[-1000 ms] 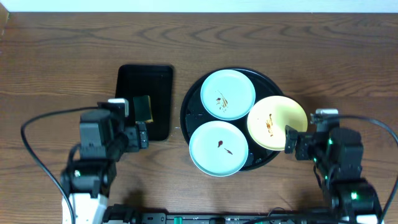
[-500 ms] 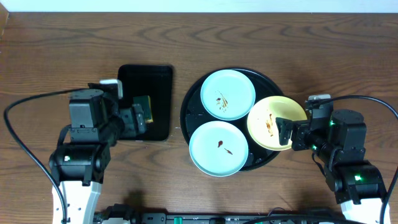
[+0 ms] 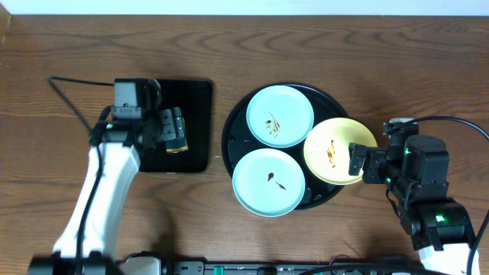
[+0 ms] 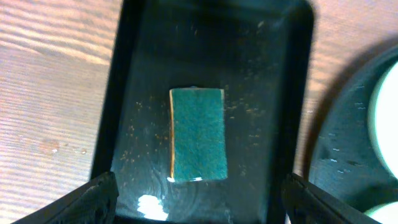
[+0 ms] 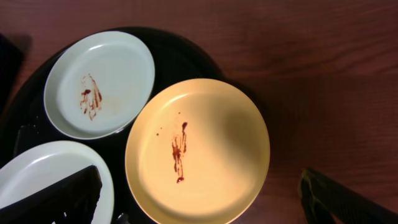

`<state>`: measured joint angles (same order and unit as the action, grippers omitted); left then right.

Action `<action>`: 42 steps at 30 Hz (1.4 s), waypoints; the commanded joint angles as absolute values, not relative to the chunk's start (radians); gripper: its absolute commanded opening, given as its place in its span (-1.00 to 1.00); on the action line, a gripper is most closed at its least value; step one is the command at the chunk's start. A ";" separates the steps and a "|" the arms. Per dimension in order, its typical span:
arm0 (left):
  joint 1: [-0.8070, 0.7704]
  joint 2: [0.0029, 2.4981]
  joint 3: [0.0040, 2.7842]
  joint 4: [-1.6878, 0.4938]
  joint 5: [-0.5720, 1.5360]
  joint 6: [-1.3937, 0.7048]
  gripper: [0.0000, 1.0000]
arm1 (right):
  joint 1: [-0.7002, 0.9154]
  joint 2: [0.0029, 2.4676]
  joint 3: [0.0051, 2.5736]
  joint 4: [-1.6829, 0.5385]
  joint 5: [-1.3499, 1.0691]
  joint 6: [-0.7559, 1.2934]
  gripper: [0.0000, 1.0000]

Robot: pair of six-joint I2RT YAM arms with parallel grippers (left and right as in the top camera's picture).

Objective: Clean dirty plates on tray and stack at the side
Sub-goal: 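Lower the left gripper over the sponge and close on it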

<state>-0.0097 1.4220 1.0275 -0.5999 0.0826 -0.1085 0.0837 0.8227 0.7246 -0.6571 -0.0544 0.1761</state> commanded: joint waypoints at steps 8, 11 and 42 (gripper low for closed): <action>-0.012 1.639 1.049 -0.551 0.063 -0.137 0.67 | 0.090 0.821 0.746 -0.667 -0.041 0.190 0.98; -0.012 1.689 1.049 -0.545 0.063 -0.137 0.61 | 0.090 0.821 0.746 -0.667 -0.042 0.190 0.98; -0.013 1.771 1.049 -0.473 0.118 -0.144 0.16 | 0.090 0.821 0.746 -0.671 -0.041 0.186 0.99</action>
